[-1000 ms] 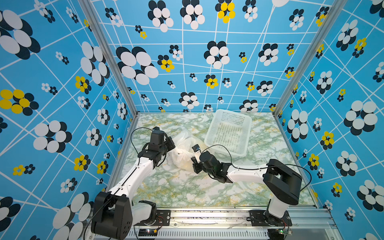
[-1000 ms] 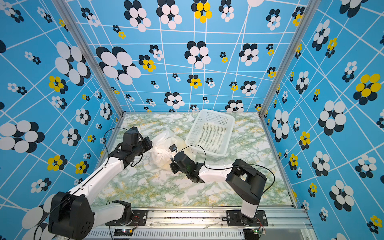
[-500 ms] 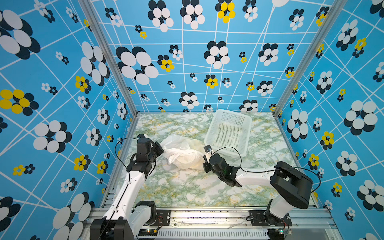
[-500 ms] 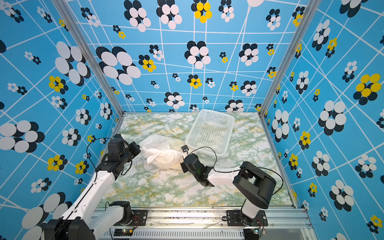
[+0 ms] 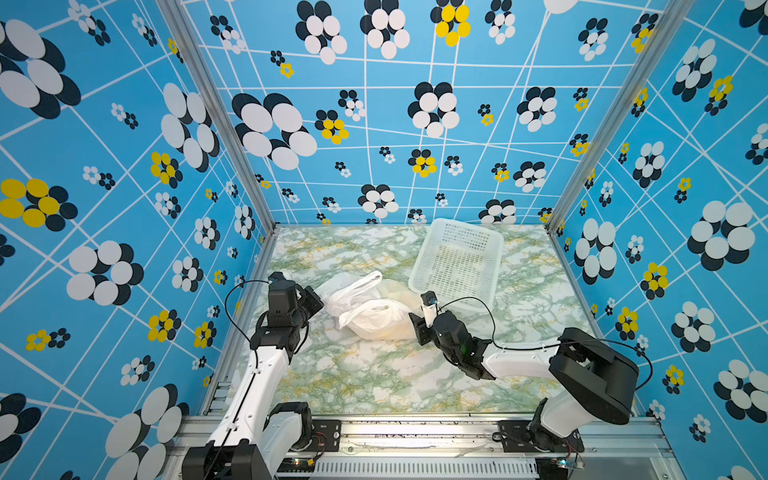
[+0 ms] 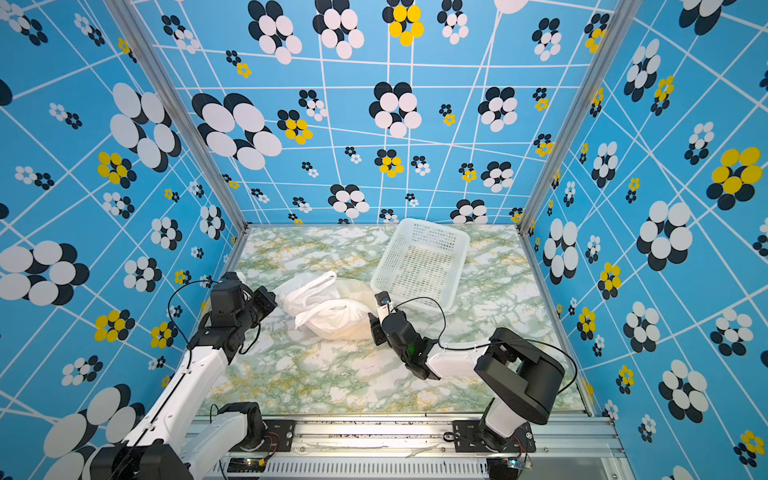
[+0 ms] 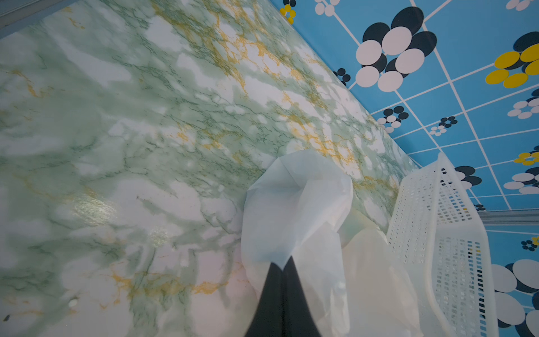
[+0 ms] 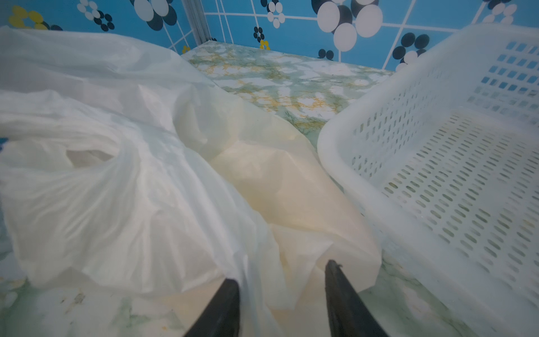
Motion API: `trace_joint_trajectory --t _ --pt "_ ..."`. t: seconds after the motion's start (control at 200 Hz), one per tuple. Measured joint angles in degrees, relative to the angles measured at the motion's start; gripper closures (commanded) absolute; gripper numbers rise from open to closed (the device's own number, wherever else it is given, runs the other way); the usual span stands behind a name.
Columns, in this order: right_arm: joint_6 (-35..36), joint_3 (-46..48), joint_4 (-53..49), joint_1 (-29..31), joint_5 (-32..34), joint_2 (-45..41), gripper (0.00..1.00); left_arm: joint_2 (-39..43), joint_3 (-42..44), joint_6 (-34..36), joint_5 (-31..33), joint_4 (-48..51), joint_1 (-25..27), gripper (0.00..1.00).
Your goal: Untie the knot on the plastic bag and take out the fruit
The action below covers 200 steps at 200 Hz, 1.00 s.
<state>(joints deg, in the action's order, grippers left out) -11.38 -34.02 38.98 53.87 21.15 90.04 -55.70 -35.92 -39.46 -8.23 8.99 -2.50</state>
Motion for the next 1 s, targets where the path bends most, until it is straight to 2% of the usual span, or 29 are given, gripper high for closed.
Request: trace_joint_trajectory --t 0.055,0.22,0.585,0.88,1.0 --pt "0.31 -0.04 -0.42 -0.02 -1.01 -1.55 0.22 0.02 0.00 0.00 -0.39 -0.39 0.00 1.00" --pt "1.49 -5.11 -4.68 0.00 -6.08 -3.58 0.15 0.50 0.35 0.00 -1.01 -1.29 0.00 1.00" --pt "1.05 -19.08 -12.04 0.00 -11.32 6.99 0.14 1.29 0.74 0.00 -1.29 -1.68 0.00 1.00" --pt "0.00 -19.58 -13.31 0.00 -14.23 9.57 0.16 2.71 1.42 0.00 -1.25 -1.66 -0.02 1.00" --pt "0.61 -18.67 -11.65 0.50 -16.17 9.44 0.11 3.10 1.68 0.00 -1.22 -1.70 -0.02 1.00"
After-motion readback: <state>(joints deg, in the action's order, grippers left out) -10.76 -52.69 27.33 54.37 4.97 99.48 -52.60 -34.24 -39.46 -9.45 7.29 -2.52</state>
